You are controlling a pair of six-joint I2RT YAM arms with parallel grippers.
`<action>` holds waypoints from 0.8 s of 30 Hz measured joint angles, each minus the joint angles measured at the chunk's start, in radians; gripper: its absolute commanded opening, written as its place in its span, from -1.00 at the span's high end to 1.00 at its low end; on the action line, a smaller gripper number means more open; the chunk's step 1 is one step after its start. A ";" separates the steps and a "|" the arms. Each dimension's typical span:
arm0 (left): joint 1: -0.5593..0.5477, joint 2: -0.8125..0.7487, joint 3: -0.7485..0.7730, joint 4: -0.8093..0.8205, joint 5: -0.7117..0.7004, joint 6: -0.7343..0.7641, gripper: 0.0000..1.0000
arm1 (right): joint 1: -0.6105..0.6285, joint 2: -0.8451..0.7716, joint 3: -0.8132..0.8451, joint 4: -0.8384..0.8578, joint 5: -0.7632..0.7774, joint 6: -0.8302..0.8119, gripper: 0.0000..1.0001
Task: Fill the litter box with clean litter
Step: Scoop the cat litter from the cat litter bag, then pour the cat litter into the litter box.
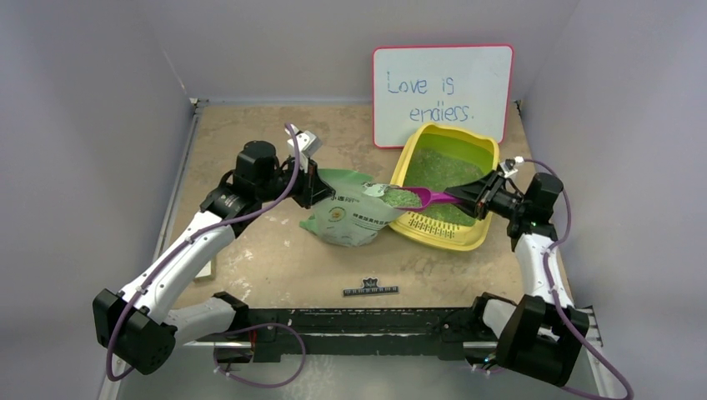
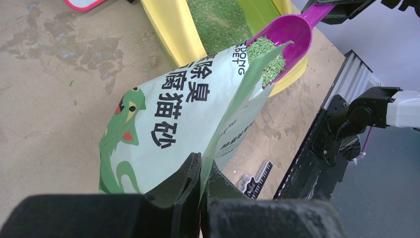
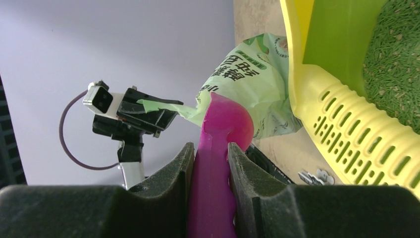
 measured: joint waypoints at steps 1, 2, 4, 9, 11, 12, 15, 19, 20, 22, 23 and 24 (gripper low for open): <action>0.000 -0.001 0.000 0.000 -0.002 0.000 1.00 | -0.011 -0.003 0.000 -0.006 -0.005 -0.005 1.00; 0.000 -0.003 0.000 0.001 -0.005 0.000 1.00 | -0.024 -0.006 0.000 -0.016 -0.012 -0.013 1.00; 0.000 -0.005 0.000 0.000 -0.007 0.000 1.00 | -0.039 -0.008 0.000 -0.034 -0.024 -0.026 1.00; 0.000 -0.005 0.000 -0.001 -0.006 0.000 1.00 | -0.065 -0.008 0.000 -0.065 -0.048 -0.049 1.00; 0.000 -0.005 0.000 0.000 -0.007 0.000 1.00 | -0.084 -0.008 0.000 -0.074 -0.058 -0.056 1.00; 0.000 -0.005 0.000 0.000 -0.008 0.000 1.00 | -0.098 -0.008 0.000 -0.080 -0.068 -0.060 1.00; 0.001 -0.005 0.000 0.002 -0.011 0.000 1.00 | -0.127 -0.008 0.000 -0.091 -0.082 -0.068 1.00; 0.001 -0.005 0.000 0.005 -0.013 0.000 1.00 | -0.146 -0.008 0.000 -0.095 -0.098 -0.074 1.00; 0.001 -0.005 0.000 0.006 -0.013 0.000 1.00 | -0.148 -0.008 0.000 -0.094 -0.098 -0.074 1.00; 0.001 -0.005 0.000 0.006 -0.013 0.000 1.00 | -0.150 -0.008 0.000 -0.088 -0.099 -0.068 1.00; 0.001 -0.005 0.000 0.007 -0.013 0.000 1.00 | -0.151 -0.010 0.000 -0.082 -0.099 -0.060 1.00; 0.001 -0.005 0.000 0.007 -0.013 0.000 1.00 | -0.153 -0.012 -0.002 -0.072 -0.099 -0.051 1.00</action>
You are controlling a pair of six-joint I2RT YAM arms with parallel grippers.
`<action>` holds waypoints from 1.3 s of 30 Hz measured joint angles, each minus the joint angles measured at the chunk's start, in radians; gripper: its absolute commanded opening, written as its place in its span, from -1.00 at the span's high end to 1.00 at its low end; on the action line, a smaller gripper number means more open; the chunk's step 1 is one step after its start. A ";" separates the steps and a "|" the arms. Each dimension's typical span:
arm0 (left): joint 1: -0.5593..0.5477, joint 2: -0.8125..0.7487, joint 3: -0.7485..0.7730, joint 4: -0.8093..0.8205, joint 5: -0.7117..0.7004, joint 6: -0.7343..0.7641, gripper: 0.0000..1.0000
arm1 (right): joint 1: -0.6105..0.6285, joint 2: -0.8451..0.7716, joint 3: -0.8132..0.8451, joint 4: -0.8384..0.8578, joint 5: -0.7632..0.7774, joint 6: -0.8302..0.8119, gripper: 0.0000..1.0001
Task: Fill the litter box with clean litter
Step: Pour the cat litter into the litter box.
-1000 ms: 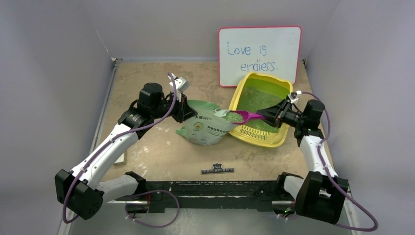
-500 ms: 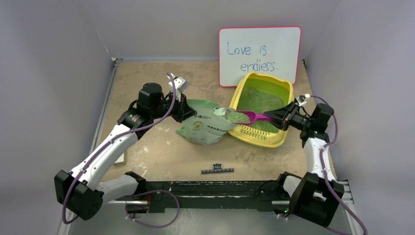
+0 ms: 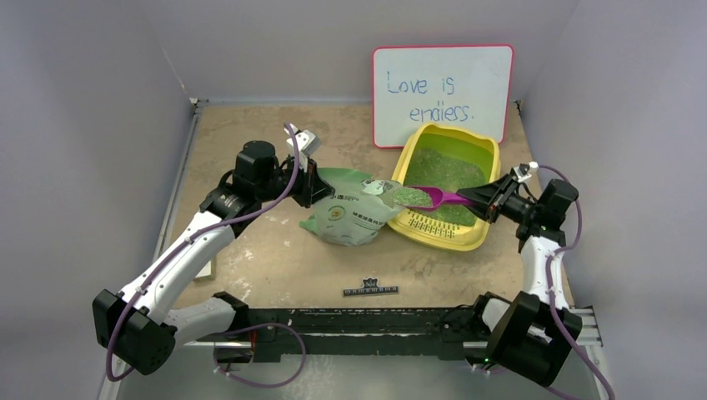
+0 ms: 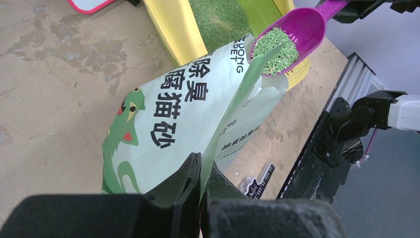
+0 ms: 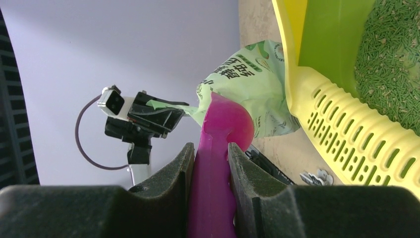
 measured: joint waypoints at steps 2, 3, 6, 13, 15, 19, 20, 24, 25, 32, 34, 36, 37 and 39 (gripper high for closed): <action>0.000 0.000 0.000 0.000 0.000 0.000 1.00 | -0.004 -0.007 -0.008 0.037 0.000 0.028 1.00; 0.000 0.000 0.000 0.000 0.000 0.000 1.00 | -0.006 -0.013 -0.016 0.061 0.000 0.048 1.00; 0.000 0.001 0.000 0.000 0.000 0.000 1.00 | -0.011 -0.023 -0.035 0.116 0.000 0.095 1.00; 0.000 0.001 0.000 0.001 0.000 0.000 1.00 | -0.020 -0.028 -0.044 0.171 -0.001 0.150 1.00; 0.000 0.001 0.000 0.001 -0.001 0.000 1.00 | -0.022 -0.028 -0.044 0.177 -0.001 0.159 1.00; 0.000 0.001 0.000 0.001 -0.005 0.000 1.00 | -0.026 -0.028 -0.044 0.196 -0.003 0.180 1.00; 0.000 0.001 0.000 0.001 -0.006 0.000 1.00 | -0.026 -0.029 -0.044 0.201 -0.003 0.186 1.00; 0.000 0.003 0.000 0.002 -0.008 0.000 1.00 | -0.027 -0.041 -0.044 0.235 -0.005 0.222 1.00; 0.000 0.004 0.000 0.003 -0.008 0.000 1.00 | -0.027 -0.045 -0.045 0.248 -0.008 0.234 1.00; 0.000 0.010 0.006 0.006 -0.021 -0.001 1.00 | -0.035 -0.053 -0.060 0.333 -0.027 0.310 1.00; 0.000 0.011 0.008 0.006 -0.026 -0.001 1.00 | -0.038 -0.053 -0.060 0.362 -0.029 0.336 1.00; 0.000 0.014 0.010 0.006 -0.032 -0.001 1.00 | -0.041 -0.052 -0.060 0.398 -0.030 0.363 1.00; 0.000 0.014 0.011 0.006 -0.033 -0.001 1.00 | -0.043 -0.051 -0.060 0.415 -0.030 0.376 1.00; 0.000 0.016 0.011 0.006 -0.038 -0.001 1.00 | -0.048 -0.048 -0.060 0.449 -0.031 0.400 1.00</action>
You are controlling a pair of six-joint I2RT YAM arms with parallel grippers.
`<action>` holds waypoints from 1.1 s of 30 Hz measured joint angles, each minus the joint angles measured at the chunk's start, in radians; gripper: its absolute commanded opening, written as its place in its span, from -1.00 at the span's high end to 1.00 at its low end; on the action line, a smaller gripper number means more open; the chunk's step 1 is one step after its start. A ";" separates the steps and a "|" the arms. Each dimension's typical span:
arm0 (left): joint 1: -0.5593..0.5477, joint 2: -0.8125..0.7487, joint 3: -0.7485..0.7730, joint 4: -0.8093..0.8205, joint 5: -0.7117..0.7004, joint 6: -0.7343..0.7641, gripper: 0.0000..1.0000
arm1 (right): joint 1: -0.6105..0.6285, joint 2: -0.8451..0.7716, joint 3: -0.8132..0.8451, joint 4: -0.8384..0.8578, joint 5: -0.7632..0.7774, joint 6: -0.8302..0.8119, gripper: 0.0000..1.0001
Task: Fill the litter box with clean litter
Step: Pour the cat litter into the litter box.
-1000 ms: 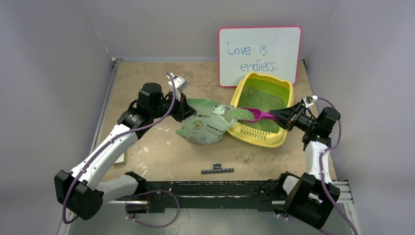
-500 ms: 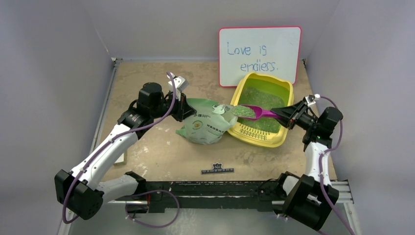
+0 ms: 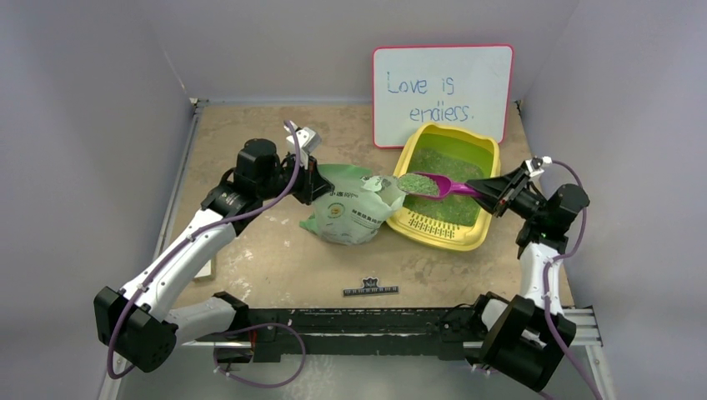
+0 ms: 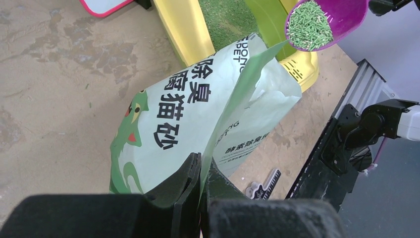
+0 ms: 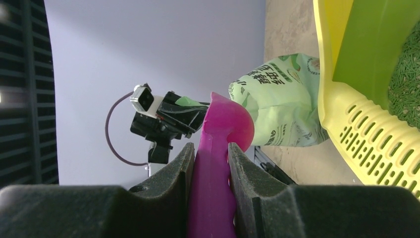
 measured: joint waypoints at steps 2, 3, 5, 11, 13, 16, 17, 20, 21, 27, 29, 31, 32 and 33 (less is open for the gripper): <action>0.000 0.002 0.003 -0.002 -0.005 0.000 1.00 | -0.006 0.009 0.000 0.032 0.000 0.020 1.00; 0.000 0.003 0.004 -0.002 -0.007 0.000 1.00 | -0.011 0.015 0.000 0.045 0.000 0.027 1.00; 0.000 0.004 0.005 -0.003 -0.009 0.000 1.00 | -0.023 0.030 0.000 0.061 0.001 0.034 1.00; 0.000 0.006 0.011 -0.014 -0.010 0.001 1.00 | -0.054 0.081 0.008 0.039 0.004 0.001 1.00; 0.000 0.006 0.011 -0.015 -0.010 0.001 1.00 | -0.062 0.101 0.018 0.035 0.004 -0.012 1.00; 0.000 0.006 0.011 -0.015 -0.011 0.001 1.00 | -0.082 0.137 0.035 0.039 0.004 -0.020 1.00; 0.000 0.006 0.011 -0.015 -0.011 0.001 1.00 | -0.089 0.150 0.039 0.045 0.004 -0.021 1.00; 0.000 0.006 0.011 -0.016 -0.011 0.001 1.00 | -0.106 0.186 0.042 0.068 0.005 -0.017 1.00; 0.000 0.006 0.013 -0.019 -0.011 0.001 1.00 | -0.113 0.199 0.043 0.074 0.005 -0.016 1.00; 0.000 0.006 0.016 -0.028 -0.013 0.001 1.00 | -0.145 0.258 0.077 0.079 0.006 -0.030 1.00; 0.000 0.006 0.016 -0.029 -0.013 0.001 1.00 | -0.157 0.268 0.100 0.057 0.010 -0.055 1.00; 0.000 0.006 0.016 -0.029 -0.013 0.001 1.00 | -0.165 0.274 0.128 0.008 0.019 -0.099 1.00; 0.000 0.006 0.016 -0.029 -0.013 0.001 1.00 | -0.175 0.275 0.145 -0.031 0.029 -0.134 1.00; 0.000 0.006 0.016 -0.029 -0.013 0.001 1.00 | -0.180 0.276 0.166 -0.078 0.039 -0.178 1.00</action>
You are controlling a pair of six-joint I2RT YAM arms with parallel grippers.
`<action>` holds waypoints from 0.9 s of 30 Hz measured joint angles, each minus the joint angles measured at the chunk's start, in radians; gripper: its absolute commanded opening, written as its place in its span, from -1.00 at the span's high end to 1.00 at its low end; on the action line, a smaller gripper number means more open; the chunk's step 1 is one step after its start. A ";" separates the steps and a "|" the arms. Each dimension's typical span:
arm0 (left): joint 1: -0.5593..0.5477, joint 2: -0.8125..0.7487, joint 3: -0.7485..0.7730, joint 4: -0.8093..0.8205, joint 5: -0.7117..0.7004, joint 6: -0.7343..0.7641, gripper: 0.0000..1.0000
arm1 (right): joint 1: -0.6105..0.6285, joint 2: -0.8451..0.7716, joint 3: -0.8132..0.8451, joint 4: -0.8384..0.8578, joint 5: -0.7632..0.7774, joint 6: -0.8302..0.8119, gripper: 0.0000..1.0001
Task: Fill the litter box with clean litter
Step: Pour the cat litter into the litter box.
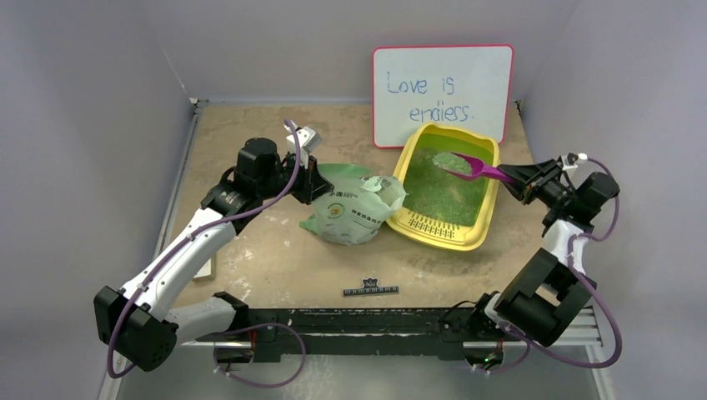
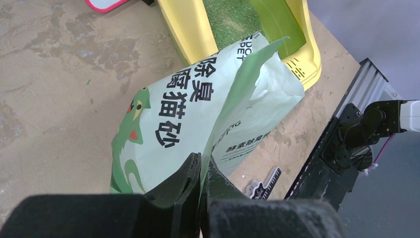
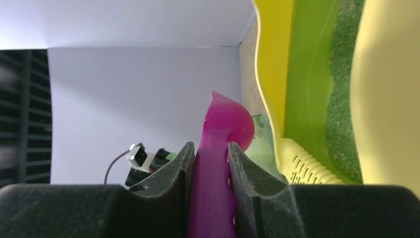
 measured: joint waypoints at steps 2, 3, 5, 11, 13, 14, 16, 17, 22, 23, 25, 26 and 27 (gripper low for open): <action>0.000 0.000 0.000 0.000 0.000 0.000 1.00 | -0.008 0.004 0.045 -0.101 0.020 -0.086 1.00; 0.000 0.000 0.000 0.000 0.000 0.000 1.00 | -0.010 0.005 0.069 -0.154 0.033 -0.133 1.00; 0.000 0.000 0.000 -0.001 0.000 0.000 1.00 | -0.016 0.005 0.109 -0.243 0.058 -0.216 1.00; 0.000 0.000 0.000 -0.003 0.000 0.005 1.00 | -0.035 0.005 0.126 -0.383 0.107 -0.332 1.00; 0.000 0.000 0.001 -0.006 0.000 0.008 1.00 | -0.042 0.002 0.126 -0.421 0.123 -0.360 1.00; 0.000 0.000 0.002 -0.007 0.000 0.009 1.00 | -0.045 0.000 0.126 -0.436 0.130 -0.371 1.00; 0.000 0.000 0.002 -0.007 0.000 0.011 1.00 | -0.054 -0.006 0.126 -0.471 0.148 -0.392 1.00; 0.000 0.000 0.002 -0.008 0.000 0.013 1.00 | -0.060 -0.011 0.126 -0.486 0.156 -0.402 1.00; 0.000 0.000 0.003 -0.012 0.000 0.029 1.00 | -0.103 -0.047 0.126 -0.564 0.194 -0.457 1.00; 0.000 0.000 0.003 -0.014 0.000 0.031 1.00 | -0.109 -0.055 0.126 -0.583 0.207 -0.470 1.00; 0.000 -0.001 0.004 -0.016 0.000 0.035 1.00 | -0.115 -0.069 0.129 -0.613 0.229 -0.490 1.00; 0.000 -0.001 0.005 -0.018 0.000 0.036 1.00 | -0.118 -0.076 0.132 -0.629 0.242 -0.500 1.00; 0.000 -0.001 0.005 -0.018 0.000 0.037 1.00 | -0.119 -0.081 0.135 -0.642 0.253 -0.509 1.00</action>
